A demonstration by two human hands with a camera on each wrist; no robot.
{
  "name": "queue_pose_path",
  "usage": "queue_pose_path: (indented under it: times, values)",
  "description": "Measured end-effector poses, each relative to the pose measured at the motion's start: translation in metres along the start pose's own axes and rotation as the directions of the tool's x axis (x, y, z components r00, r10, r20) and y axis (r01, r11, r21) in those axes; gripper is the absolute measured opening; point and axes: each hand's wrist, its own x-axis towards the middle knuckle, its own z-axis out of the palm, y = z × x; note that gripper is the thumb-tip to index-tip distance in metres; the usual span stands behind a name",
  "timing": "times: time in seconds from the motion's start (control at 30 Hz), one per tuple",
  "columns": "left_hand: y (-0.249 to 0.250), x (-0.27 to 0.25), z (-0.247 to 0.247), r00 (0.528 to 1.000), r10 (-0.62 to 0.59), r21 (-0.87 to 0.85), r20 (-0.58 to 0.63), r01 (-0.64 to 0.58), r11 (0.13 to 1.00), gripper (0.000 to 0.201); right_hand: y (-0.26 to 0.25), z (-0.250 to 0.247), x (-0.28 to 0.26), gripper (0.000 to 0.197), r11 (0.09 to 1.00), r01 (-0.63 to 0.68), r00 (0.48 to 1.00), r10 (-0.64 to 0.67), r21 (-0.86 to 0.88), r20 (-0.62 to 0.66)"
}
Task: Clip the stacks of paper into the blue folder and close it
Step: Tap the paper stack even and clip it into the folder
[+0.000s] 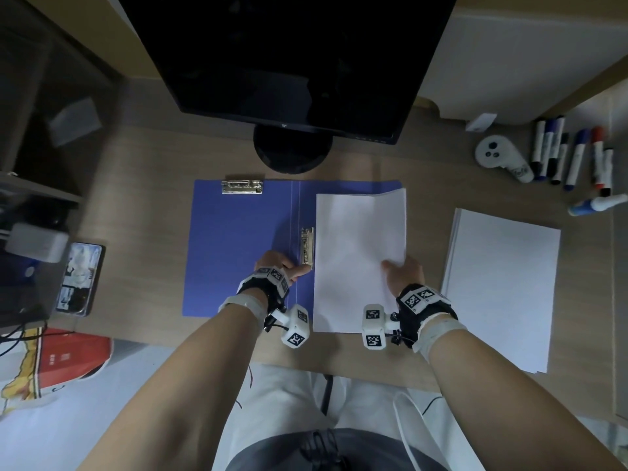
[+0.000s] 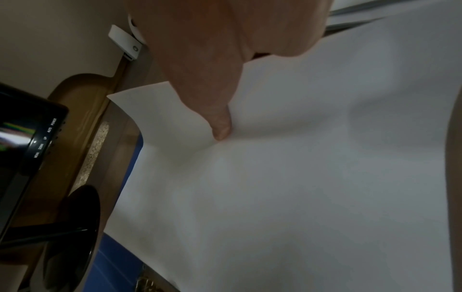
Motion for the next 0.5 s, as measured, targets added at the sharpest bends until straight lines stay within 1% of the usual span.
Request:
queue_pose_path:
  times: [0.07, 0.13, 0.17, 0.2, 0.23, 0.3, 0.33, 0.4, 0.43, 0.5]
  values:
    - [-0.001, -0.004, -0.006, 0.996, 0.022, -0.069, 0.091, -0.015, 0.997, 0.049, 0.0, 0.0, 0.001, 0.038, 1.0, 0.0, 1.0, 0.0, -0.001, 0.001]
    - [0.0, -0.009, -0.012, 0.985, 0.034, -0.239, 0.167, 0.007, 0.971, 0.066, 0.0, 0.0, 0.0, 0.037, 1.0, 0.001, 1.0, -0.001, -0.002, 0.007]
    - [0.001, -0.012, -0.014, 0.985, 0.04, -0.319, 0.167, 0.015, 0.948, 0.068, 0.0, 0.0, -0.001, 0.036, 1.0, 0.002, 1.0, -0.002, -0.004, 0.008]
    - [0.003, -0.014, -0.015, 0.989, 0.051, -0.375, 0.135, 0.003, 0.927, 0.064, -0.001, 0.0, -0.002, 0.035, 1.0, 0.003, 1.0, -0.003, -0.006, 0.008]
    - [0.005, -0.016, -0.015, 0.995, 0.063, -0.405, 0.075, -0.028, 0.914, 0.059, -0.002, 0.0, -0.003, 0.035, 1.0, 0.007, 1.0, -0.007, -0.007, 0.006]
    - [0.012, -0.02, -0.015, 0.995, 0.091, -0.415, -0.03, -0.095, 0.905, 0.061, -0.003, -0.001, -0.005, 0.034, 1.0, 0.01, 1.0, -0.01, -0.005, 0.011]
    - [0.016, -0.021, -0.014, 0.993, 0.098, -0.436, -0.058, -0.114, 0.893, 0.063, -0.003, -0.001, -0.005, 0.034, 1.0, 0.01, 1.0, -0.01, -0.001, 0.017]
    - [0.022, -0.018, -0.015, 0.992, 0.088, -0.526, -0.09, -0.123, 0.841, 0.06, -0.003, -0.001, -0.004, 0.035, 1.0, 0.006, 1.0, -0.007, 0.005, 0.027]
    - [0.026, -0.018, -0.017, 0.991, 0.08, -0.56, -0.105, -0.125, 0.819, 0.056, -0.003, -0.002, -0.004, 0.036, 1.0, 0.003, 1.0, -0.004, 0.005, 0.031]
    - [0.033, -0.013, -0.021, 0.985, 0.096, -0.555, -0.142, -0.16, 0.816, 0.04, -0.003, -0.002, -0.004, 0.037, 1.0, -0.001, 0.999, 0.001, -0.003, 0.035]
